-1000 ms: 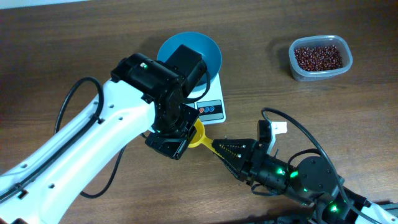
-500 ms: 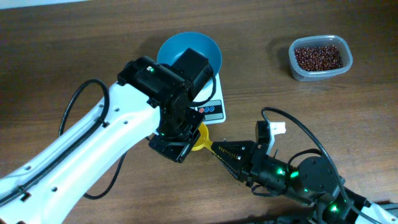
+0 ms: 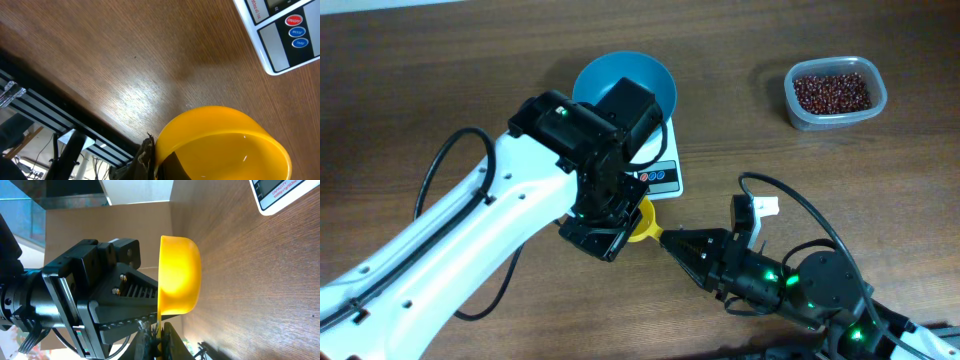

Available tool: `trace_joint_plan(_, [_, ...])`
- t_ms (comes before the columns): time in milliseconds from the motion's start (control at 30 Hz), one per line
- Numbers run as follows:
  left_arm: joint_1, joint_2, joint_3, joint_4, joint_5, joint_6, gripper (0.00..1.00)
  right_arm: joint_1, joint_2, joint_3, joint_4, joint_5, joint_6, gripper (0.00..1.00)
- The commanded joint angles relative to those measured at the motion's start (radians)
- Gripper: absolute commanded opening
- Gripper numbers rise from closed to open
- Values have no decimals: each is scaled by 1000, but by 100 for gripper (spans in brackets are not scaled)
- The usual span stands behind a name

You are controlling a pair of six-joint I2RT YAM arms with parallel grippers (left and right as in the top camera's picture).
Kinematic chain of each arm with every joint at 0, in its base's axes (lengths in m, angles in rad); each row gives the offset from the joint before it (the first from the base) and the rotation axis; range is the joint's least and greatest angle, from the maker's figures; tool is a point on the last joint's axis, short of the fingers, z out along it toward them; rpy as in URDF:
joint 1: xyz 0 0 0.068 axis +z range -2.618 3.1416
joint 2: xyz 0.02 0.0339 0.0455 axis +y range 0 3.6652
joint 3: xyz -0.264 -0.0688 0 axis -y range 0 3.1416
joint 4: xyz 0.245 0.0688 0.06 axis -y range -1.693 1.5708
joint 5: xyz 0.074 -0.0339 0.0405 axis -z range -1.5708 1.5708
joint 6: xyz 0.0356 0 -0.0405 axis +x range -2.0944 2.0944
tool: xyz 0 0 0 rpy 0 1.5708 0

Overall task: Scoop item into bowl and weigh 50g on scale
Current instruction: 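Move the right gripper to the scoop and grasp its cup rim, then release the scoop from the left gripper and pull the left arm back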

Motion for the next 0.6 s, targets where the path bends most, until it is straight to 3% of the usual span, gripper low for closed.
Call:
trace_joint_plan(0, [-5, 9, 18, -24, -11, 12, 0, 6, -2, 6, 9, -4, -5, 10])
trace_joint_plan(267, [-5, 9, 18, -43, -11, 12, 4, 6, -2, 6, -1, 11, -7, 4])
trace_joint_plan(300, [-5, 9, 18, -43, -11, 12, 12, 6, -2, 6, -1, 11, -10, 4])
trace_joint_plan(333, [-5, 9, 18, -43, -12, 12, 31, 6, -2, 6, -17, 11, -10, 4])
trace_joint_plan(367, [-5, 9, 18, -43, -12, 12, 42, 6, -2, 6, -43, 18, -10, 4])
trace_joint_plan(433, [-4, 9, 18, -42, -12, 12, 57, 6, -2, 6, -109, 35, -15, 4])
trace_joint_plan(567, [0, 9, 18, -43, -88, 18, 100, 6, -2, 6, -140, 56, -289, 4])
